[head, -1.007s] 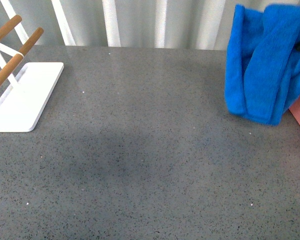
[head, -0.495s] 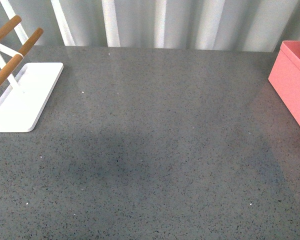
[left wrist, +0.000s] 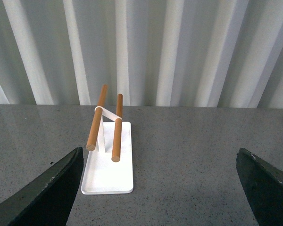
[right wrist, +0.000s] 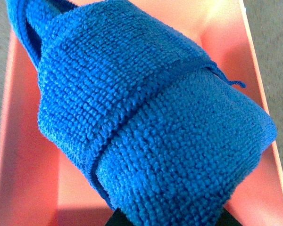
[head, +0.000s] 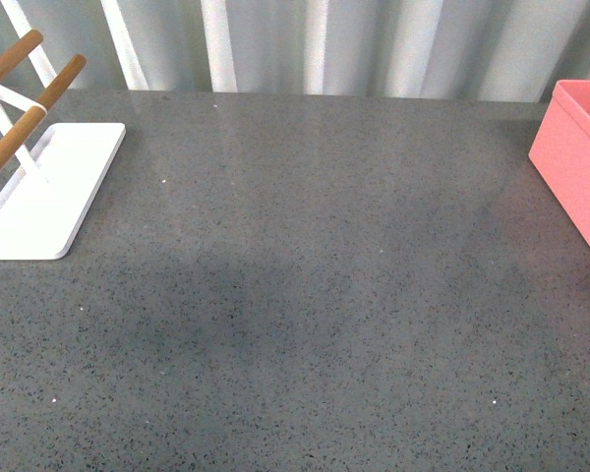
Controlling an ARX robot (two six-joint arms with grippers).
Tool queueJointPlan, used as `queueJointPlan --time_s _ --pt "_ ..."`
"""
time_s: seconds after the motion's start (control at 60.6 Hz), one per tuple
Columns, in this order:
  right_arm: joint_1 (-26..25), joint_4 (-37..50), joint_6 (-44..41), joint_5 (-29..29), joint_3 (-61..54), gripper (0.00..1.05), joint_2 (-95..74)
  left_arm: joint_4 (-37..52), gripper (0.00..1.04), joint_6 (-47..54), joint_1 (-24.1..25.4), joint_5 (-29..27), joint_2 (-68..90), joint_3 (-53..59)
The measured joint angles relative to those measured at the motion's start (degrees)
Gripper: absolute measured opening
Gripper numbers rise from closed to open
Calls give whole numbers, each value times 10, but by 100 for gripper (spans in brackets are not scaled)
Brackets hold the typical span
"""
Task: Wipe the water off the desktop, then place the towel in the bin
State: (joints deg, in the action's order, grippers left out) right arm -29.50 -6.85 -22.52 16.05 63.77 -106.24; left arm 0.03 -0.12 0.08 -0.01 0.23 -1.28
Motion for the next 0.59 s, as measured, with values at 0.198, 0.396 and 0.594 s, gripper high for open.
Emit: queueJointPlan --time_s 0.198,0.396,0.594 --pt "-5 -8 -4 -21 12 41 -42 0 98 0 0 0 0 0" --pt "-1 -13 -4 -17 22 79 -42 0 98 0 0 0 0 0" --pt "0 -17 -4 -9 23 97 -42 0 98 0 0 0 0 0"
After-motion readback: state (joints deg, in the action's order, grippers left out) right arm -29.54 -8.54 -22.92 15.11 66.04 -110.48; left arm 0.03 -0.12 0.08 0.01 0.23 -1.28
